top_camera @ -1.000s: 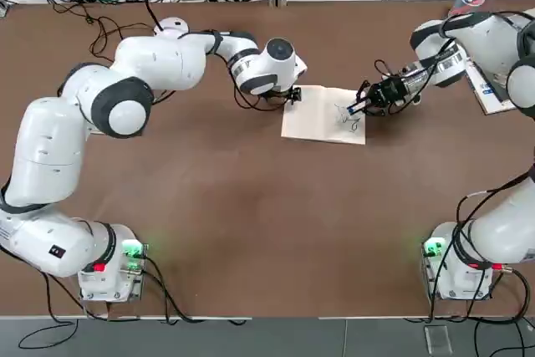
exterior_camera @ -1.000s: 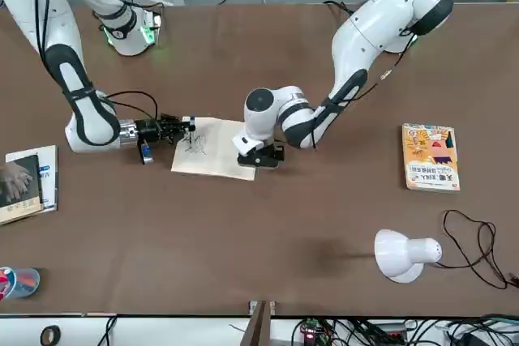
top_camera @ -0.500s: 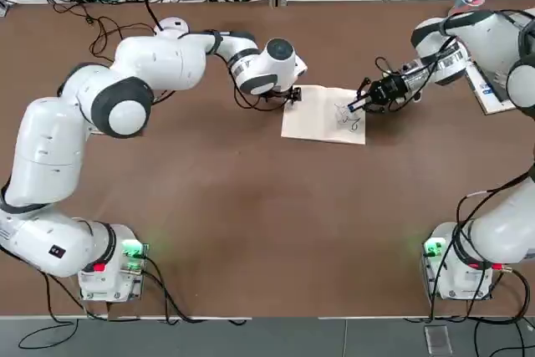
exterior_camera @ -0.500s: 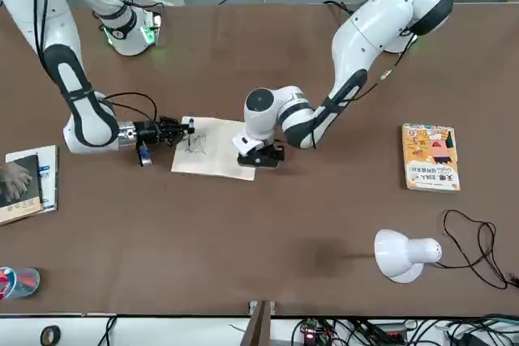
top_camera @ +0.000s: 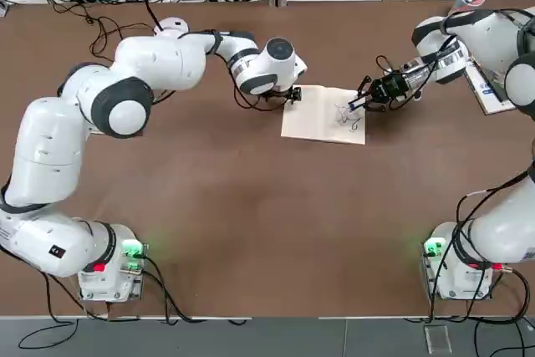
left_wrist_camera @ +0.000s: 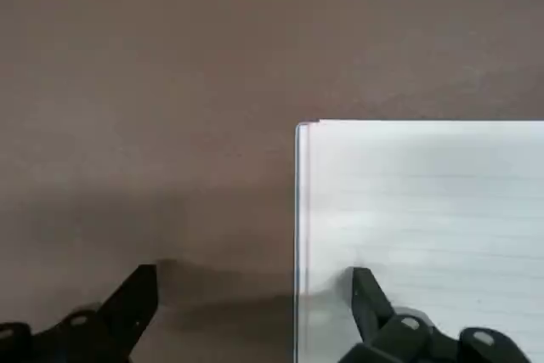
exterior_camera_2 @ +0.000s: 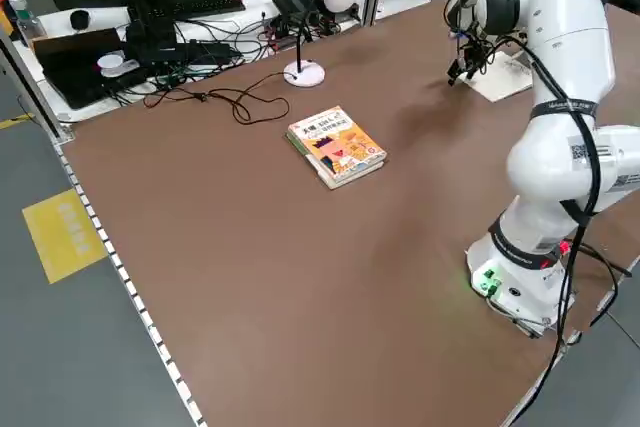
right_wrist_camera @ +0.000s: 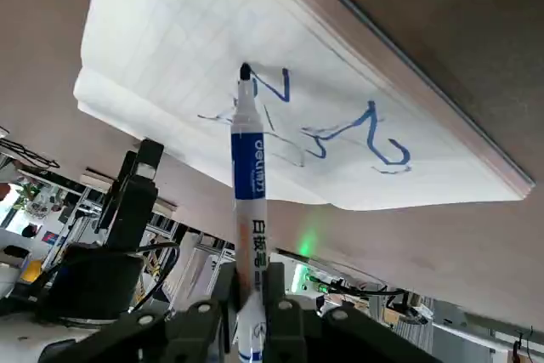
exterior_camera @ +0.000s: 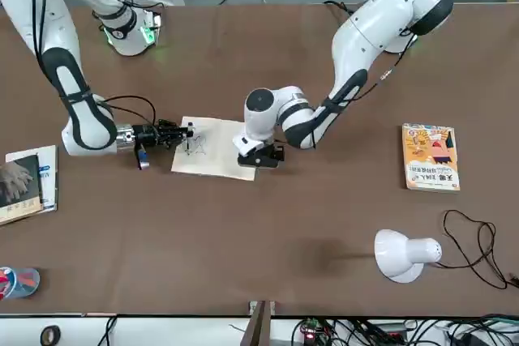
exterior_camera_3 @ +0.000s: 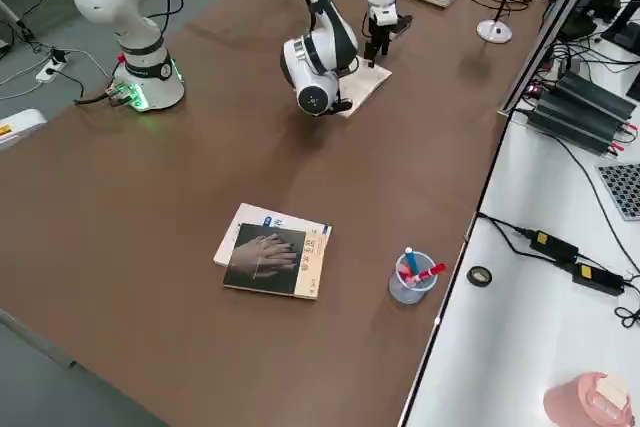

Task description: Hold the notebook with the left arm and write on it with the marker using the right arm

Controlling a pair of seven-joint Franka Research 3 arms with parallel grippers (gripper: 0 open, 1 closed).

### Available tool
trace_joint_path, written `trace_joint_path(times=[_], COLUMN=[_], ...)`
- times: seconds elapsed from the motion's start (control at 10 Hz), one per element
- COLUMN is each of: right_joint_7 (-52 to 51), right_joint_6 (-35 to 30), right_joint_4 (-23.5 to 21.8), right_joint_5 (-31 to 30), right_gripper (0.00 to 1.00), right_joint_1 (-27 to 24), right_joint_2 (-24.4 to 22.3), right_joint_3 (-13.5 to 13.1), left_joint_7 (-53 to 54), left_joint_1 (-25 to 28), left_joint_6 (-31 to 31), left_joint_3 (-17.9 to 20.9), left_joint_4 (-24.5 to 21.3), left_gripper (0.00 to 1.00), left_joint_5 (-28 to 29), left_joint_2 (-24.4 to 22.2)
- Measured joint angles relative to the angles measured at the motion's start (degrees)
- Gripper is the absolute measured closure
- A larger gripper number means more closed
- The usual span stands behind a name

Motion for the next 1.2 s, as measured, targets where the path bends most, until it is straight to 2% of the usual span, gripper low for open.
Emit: trace_joint_path(times=[1.2], right_joint_7=[-0.34], right_joint_6=[-0.27], right_joint_4=[2.32], right_joint_5=[-3.24], right_gripper=[0.83], right_joint_1=[-1.98], right_joint_2=[0.88], right_joint_3=[-0.06], left_joint_7=[0.00], left_joint_1=[0.00], left_joint_6=[0.00], left_joint_3=[0.01], left_joint_4=[0.01], left_gripper=[0.00], left_joint_5=[0.00], left_joint_2=[0.00])
